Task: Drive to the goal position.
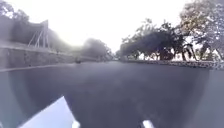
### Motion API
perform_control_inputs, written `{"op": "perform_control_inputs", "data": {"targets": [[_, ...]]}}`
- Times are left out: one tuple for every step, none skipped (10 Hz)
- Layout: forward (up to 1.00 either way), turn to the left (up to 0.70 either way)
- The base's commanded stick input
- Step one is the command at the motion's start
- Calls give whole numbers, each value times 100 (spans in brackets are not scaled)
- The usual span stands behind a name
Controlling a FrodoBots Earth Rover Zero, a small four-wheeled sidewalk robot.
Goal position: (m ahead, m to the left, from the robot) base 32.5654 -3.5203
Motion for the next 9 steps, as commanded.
{"op": "perform_control_inputs", "data": {"targets": [[85,0],[85,0],[85,0],[85,0],[85,0],[85,0],[85,0],[85,0],[85,0]]}}
